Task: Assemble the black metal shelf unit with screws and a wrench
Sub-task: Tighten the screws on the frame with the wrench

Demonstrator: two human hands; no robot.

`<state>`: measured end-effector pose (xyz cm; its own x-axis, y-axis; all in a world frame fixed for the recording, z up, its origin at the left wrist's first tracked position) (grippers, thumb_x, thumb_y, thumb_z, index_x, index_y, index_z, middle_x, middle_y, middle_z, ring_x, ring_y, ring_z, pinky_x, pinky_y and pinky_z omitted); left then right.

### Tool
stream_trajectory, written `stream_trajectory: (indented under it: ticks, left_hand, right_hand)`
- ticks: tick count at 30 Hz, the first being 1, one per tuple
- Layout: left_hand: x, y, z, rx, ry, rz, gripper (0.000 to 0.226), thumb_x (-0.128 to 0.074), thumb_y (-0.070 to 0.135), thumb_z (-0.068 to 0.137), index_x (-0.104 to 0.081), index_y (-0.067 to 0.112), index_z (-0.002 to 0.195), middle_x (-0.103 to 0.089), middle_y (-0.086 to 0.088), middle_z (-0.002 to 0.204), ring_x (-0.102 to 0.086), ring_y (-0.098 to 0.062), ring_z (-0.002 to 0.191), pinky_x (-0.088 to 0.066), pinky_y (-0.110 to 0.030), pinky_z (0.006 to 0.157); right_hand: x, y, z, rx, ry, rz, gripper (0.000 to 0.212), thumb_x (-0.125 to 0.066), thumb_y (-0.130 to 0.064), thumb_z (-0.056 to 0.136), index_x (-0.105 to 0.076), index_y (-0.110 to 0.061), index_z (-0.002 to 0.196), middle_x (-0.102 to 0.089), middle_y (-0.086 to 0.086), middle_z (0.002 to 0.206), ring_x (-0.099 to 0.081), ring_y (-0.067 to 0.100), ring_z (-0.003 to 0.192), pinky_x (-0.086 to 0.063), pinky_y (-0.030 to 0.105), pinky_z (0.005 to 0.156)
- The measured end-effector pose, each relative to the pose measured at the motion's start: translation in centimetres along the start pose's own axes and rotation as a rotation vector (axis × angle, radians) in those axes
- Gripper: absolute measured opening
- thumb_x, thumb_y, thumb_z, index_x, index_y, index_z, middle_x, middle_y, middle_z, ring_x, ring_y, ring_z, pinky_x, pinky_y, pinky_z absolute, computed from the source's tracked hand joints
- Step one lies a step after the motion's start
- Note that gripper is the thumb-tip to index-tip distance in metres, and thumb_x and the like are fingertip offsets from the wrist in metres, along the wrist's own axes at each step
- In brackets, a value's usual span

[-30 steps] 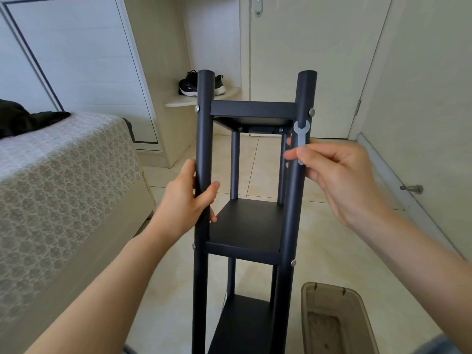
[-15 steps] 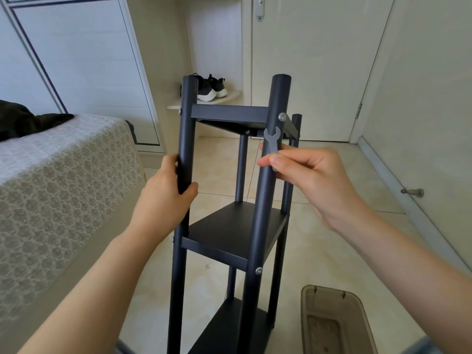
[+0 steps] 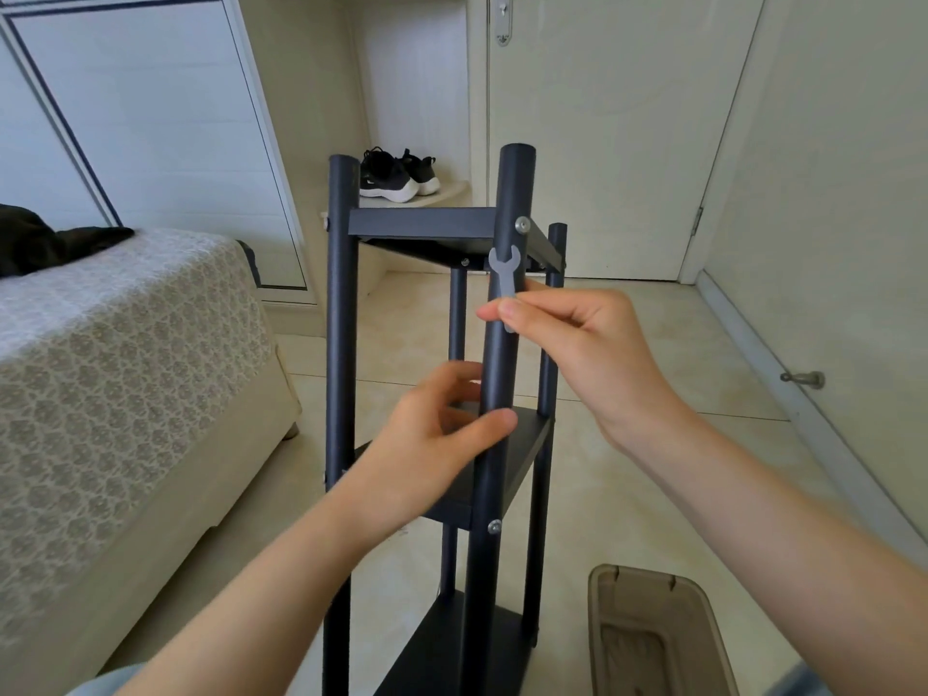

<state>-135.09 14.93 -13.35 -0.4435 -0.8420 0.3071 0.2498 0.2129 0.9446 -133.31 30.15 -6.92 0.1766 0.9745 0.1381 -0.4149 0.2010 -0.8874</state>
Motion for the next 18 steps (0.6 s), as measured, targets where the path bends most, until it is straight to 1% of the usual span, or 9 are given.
stream_trajectory:
  ticks: [2,5,7,9,11,13,15,18]
  left_hand:
    - [-0.8,0.0,0.1,0.004,-0.016,-0.077,0.037,-0.072,0.024,0.092,-0.054,0.028,0.124,-0.072,0.005,0.105,-0.074,-0.018,0.093,-0.06,-0.031,0.086]
    - [-1.2,0.2,0.2,0.003,0.018,-0.078,0.034,-0.07,0.015,0.093,-0.053,0.028,0.119,-0.069,-0.001,0.094,-0.075,-0.022,0.081,-0.061,-0.032,0.078]
    - [-1.3,0.2,0.2,0.001,0.004,-0.089,0.035,-0.068,0.013,0.094,-0.052,0.028,0.121,-0.068,-0.003,0.094,-0.075,-0.024,0.081,-0.062,-0.033,0.078]
    - [-1.5,0.3,0.1,-0.014,-0.03,-0.106,0.038,-0.068,0.012,0.094,-0.052,0.027,0.125,-0.069,-0.003,0.093,-0.075,-0.026,0.083,-0.062,-0.036,0.082]
    - [-1.4,0.4,-0.1,-0.028,-0.052,-0.116,0.038,-0.067,0.01,0.094,-0.052,0.023,0.126,-0.069,-0.004,0.095,-0.075,-0.027,0.084,-0.062,-0.039,0.084]
    - [-1.3,0.5,-0.2,-0.036,-0.069,-0.131,0.037,-0.067,0.009,0.093,-0.053,0.022,0.125,-0.068,-0.009,0.097,-0.075,-0.028,0.085,-0.061,-0.04,0.085]
    - [-1.1,0.5,-0.3,-0.043,-0.087,-0.132,0.038,-0.068,0.011,0.092,-0.052,0.022,0.126,-0.068,-0.011,0.097,-0.075,-0.028,0.084,-0.062,-0.038,0.083]
    - [-0.7,0.8,-0.5,-0.048,-0.12,-0.155,0.039,-0.067,0.013,0.091,-0.052,0.019,0.126,-0.068,-0.013,0.098,-0.075,-0.028,0.083,-0.061,-0.031,0.077]
  right_hand:
    - [-0.2,-0.1,-0.1,-0.004,0.013,0.009,0.014,-0.065,-0.013,0.092,-0.079,-0.016,0.092,-0.077,-0.005,0.092,-0.068,0.001,0.096,-0.049,0.011,0.086]
    - [-0.3,0.0,-0.3,0.012,0.069,-0.007,0.015,-0.064,-0.013,0.092,-0.079,-0.015,0.09,-0.077,-0.004,0.091,-0.068,0.002,0.093,-0.048,0.008,0.081]
    - [-0.3,0.1,-0.6,0.043,0.137,-0.03,0.015,-0.065,-0.013,0.092,-0.079,-0.017,0.088,-0.076,-0.007,0.089,-0.068,0.002,0.091,-0.048,0.008,0.078]
    - [-0.2,0.1,-0.9,0.078,0.185,-0.053,0.016,-0.065,-0.014,0.092,-0.079,-0.02,0.086,-0.076,-0.009,0.087,-0.069,0.002,0.091,-0.049,0.01,0.078]
    - [-0.2,0.0,-1.2,0.115,0.199,-0.09,0.017,-0.065,-0.015,0.092,-0.078,-0.022,0.085,-0.075,-0.011,0.087,-0.068,0.003,0.092,-0.05,0.013,0.081]
    - [-0.1,-0.1,-1.4,0.139,0.209,-0.121,0.017,-0.066,-0.016,0.092,-0.078,-0.025,0.085,-0.075,-0.012,0.088,-0.067,0.004,0.095,-0.05,0.019,0.086]
    - [-0.2,-0.3,-1.4,0.146,0.217,-0.135,0.017,-0.066,-0.016,0.092,-0.078,-0.026,0.086,-0.075,-0.01,0.089,-0.067,0.007,0.098,-0.051,0.025,0.088]
    - [-0.3,-0.5,-1.5,0.16,0.205,-0.153,0.016,-0.065,-0.017,0.093,-0.078,-0.024,0.09,-0.075,-0.007,0.089,-0.066,0.012,0.099,-0.051,0.031,0.09]
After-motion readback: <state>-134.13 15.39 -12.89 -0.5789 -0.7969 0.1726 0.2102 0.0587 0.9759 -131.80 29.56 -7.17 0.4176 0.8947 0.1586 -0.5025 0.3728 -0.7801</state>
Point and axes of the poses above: each hand's wrist, its own z-axis towards the middle knuckle, its own x-axis out of the back of the hand, y = z × x, the point moved 4 cm from there along z, towards the middle knuckle
